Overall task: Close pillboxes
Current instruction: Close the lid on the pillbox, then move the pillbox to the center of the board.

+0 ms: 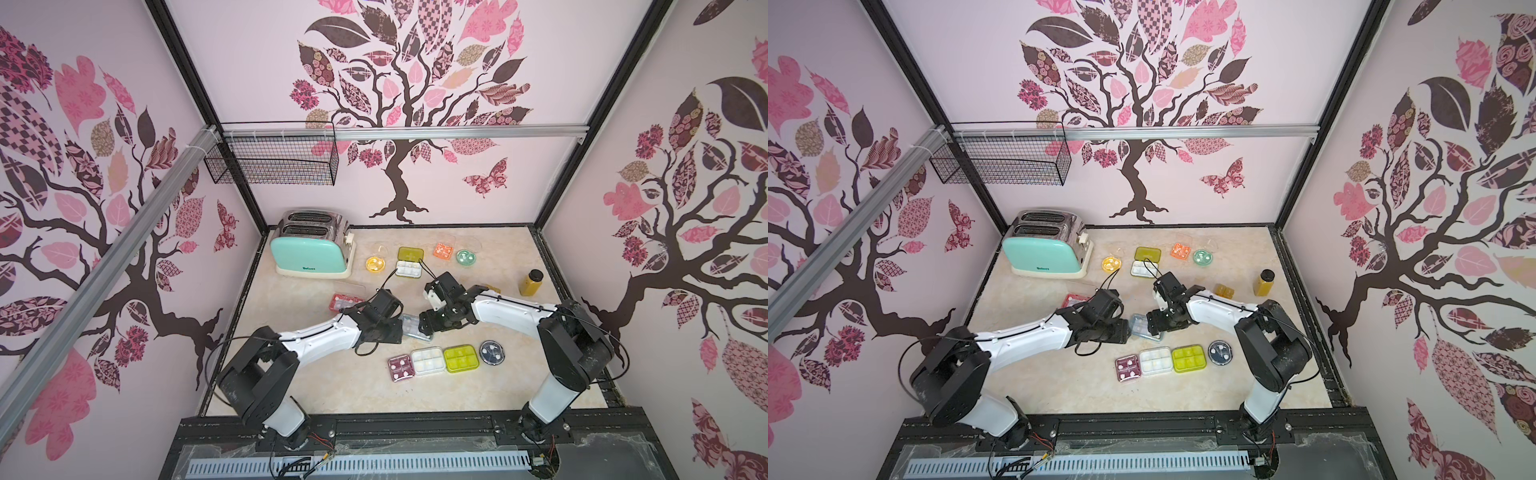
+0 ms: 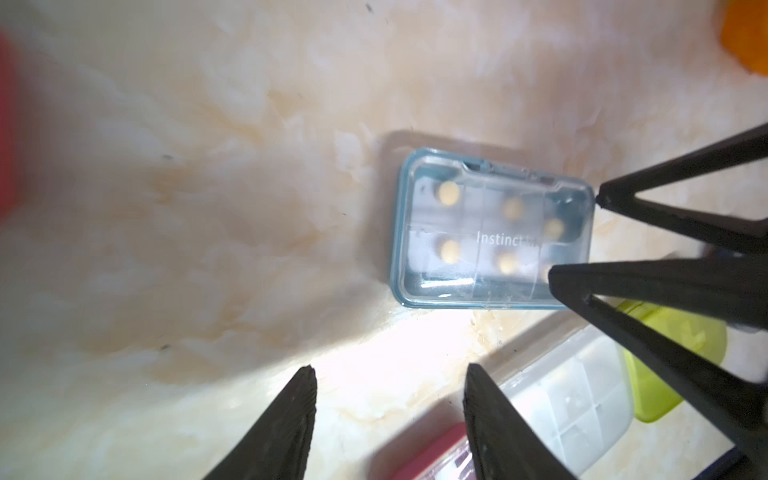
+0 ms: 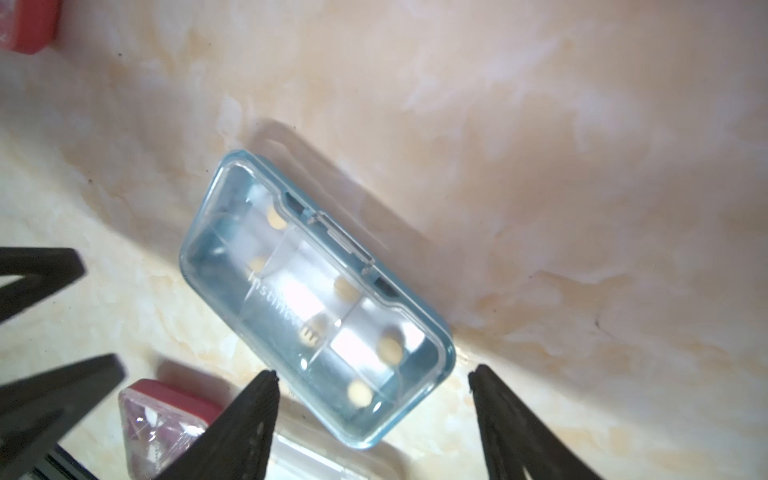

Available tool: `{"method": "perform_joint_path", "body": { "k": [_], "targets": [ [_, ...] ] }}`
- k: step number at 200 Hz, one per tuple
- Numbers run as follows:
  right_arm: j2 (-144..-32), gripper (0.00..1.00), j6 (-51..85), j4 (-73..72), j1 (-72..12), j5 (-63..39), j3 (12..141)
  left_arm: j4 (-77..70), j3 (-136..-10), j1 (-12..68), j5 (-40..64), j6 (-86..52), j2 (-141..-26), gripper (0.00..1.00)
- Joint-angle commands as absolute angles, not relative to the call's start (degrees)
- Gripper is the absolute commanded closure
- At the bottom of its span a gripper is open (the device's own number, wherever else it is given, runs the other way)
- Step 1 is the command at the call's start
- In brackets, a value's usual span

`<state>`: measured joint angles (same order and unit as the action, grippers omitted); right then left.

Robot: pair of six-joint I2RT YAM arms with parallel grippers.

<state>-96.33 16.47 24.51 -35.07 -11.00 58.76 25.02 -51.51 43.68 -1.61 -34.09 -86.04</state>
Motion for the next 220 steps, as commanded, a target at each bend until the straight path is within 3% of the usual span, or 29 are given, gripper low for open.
{"method": "perform_joint_path", "body": {
  "k": [1, 18, 53, 84, 128, 189, 220],
  "targets": [
    [-93.42, 0.2, 16.07, 25.69, -34.73, -11.16, 60.48, 32.85, -54.85, 42.93, -11.26, -32.0, -81.98, 0.38],
    [-91.99, 0.09, 16.76, 25.19, -34.5, -11.86, 60.24, 35.25, -55.37, 40.29, -12.48, -30.75, -79.84, 0.37],
    [-88.17, 0.01, 18.9, 24.0, -33.93, -12.13, 58.2, 35.76, -53.69, 31.87, -13.63, -28.78, -76.22, 0.33],
    [-85.53, 0.01, 21.09, 23.31, -33.49, -13.12, 55.49, 35.39, -53.67, 25.35, -15.51, -27.68, -76.44, 0.15],
    [-82.02, 0.01, 22.28, 22.77, -33.4, -14.02, 51.59, 30.58, -51.84, 16.6, -10.33, -26.63, -76.91, 0.14],
    [-78.2, 0.01, 25.99, 19.7, -33.31, -17.87, 46.26, 24.5, -53.67, 8.92, -6.79, -26.95, -86.57, 0.28],
    [-76.01, 0.01, 26.4, 19.75, -33.31, -17.99, 44.48, 24.82, -57.06, 7.05, -6.17, -26.15, -93.36, 0.42]
  ]
}}
